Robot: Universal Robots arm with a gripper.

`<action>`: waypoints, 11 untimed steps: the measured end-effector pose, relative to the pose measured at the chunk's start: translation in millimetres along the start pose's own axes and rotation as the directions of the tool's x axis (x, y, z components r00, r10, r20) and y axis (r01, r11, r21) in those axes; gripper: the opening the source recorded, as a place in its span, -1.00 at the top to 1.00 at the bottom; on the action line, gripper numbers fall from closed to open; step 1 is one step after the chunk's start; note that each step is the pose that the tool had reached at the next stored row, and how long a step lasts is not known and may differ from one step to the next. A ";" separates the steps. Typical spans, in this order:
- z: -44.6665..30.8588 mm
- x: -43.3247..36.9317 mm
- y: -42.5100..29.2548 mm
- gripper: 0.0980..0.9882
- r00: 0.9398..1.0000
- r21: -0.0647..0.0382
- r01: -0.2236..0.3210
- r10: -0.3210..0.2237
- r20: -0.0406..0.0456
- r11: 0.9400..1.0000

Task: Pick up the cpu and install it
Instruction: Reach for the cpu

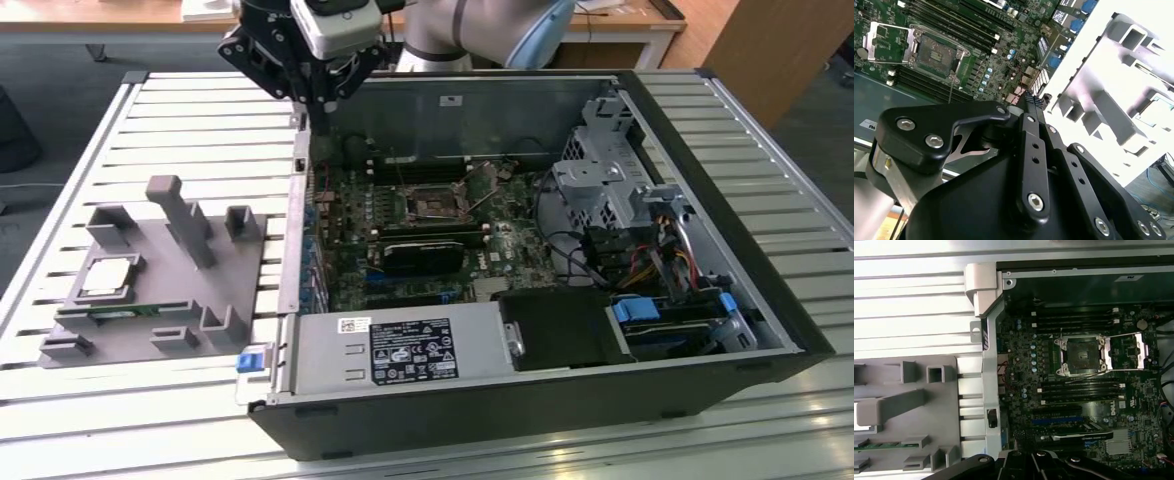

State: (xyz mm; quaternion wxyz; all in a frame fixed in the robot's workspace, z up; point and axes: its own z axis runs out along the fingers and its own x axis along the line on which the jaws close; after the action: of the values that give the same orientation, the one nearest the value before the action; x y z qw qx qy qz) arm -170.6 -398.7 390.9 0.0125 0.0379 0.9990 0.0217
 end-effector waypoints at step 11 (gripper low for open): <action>0.4 8.1 -0.6 0.98 1.000 0.000 0.000 0.000 -0.001 1.000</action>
State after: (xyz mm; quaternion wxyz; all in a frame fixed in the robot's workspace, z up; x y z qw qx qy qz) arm -178.7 -398.7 390.3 0.0121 0.0378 0.9990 0.0217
